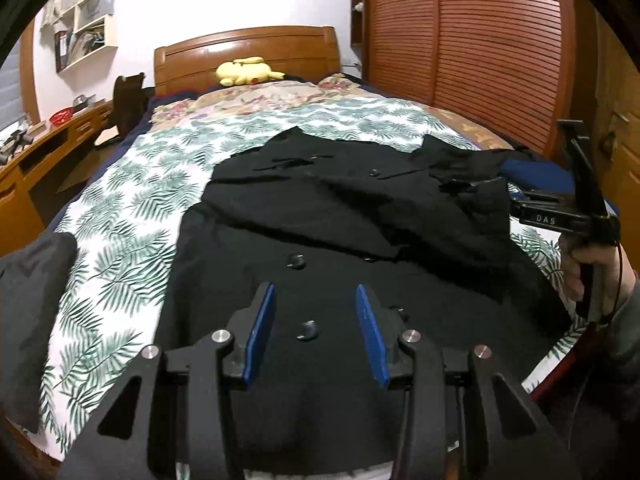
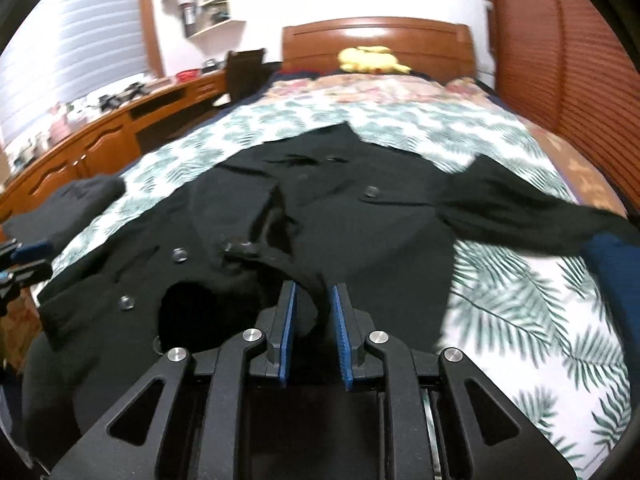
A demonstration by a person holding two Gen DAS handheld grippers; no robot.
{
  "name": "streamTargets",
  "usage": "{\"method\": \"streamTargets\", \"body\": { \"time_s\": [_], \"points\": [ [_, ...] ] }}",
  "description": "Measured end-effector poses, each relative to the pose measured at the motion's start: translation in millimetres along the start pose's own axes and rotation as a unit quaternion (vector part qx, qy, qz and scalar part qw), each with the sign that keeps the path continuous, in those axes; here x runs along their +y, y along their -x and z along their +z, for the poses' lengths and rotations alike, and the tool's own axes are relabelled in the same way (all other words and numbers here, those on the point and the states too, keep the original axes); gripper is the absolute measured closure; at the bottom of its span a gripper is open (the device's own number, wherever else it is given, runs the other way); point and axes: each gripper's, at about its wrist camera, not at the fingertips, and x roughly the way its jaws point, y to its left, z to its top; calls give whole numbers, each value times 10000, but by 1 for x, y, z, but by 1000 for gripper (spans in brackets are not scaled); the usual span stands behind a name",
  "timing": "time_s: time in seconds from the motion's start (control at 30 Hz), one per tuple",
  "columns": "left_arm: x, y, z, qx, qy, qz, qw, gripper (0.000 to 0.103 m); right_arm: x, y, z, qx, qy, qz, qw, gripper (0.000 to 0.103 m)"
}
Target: Fold large clothes
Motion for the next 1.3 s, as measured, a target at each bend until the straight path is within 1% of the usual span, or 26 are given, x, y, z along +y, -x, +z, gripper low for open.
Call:
{"method": "streamTargets", "body": {
  "time_s": [0.07, 0.2, 0.37, 0.57, 0.7, 0.87, 0.93, 1.13, 1.17, 1.3],
  "points": [
    [-7, -2, 3, 3, -32, -38, 10000, 62, -13, 6, -2, -38, -148, -59, 9999, 68],
    [-19, -7, 8, -21, -79, -98, 9999, 62, -22, 19, -1, -165, -296, -45, 9994, 61],
    [-29, -12, 11, -16, -69, -174, 9998, 62, -18, 35, 3, -435, -224, -48, 9988, 55],
    [-29, -19, 13, -21, -62, -198, 9998, 62, -16, 53, 9, -775, -231, -89, 9967, 52],
    [-25, -28, 15, -56, 5, -237, 9997, 62, -12, 53, 12, -837, -176, -42, 9963, 51],
    [-22, -44, 20, -111, 26, -258, 9996, 62, -5, 28, 10, -627, 5, -64, 9980, 50],
    [-21, -51, 24, -126, 27, -271, 9995, 62, -4, 13, 7, -475, 73, -106, 9988, 50],
    [-21, -69, 39, -215, -8, -285, 9994, 62, -13, -21, -2, -159, 106, -138, 9997, 50],
    [-21, -72, 41, -233, -14, -284, 9993, 62, -14, -27, -4, -40, 114, -182, 9998, 50],
    [-21, -85, 55, -352, -18, -292, 9990, 62, -18, -45, -8, 203, 165, -253, 9993, 50]
  ]
}}
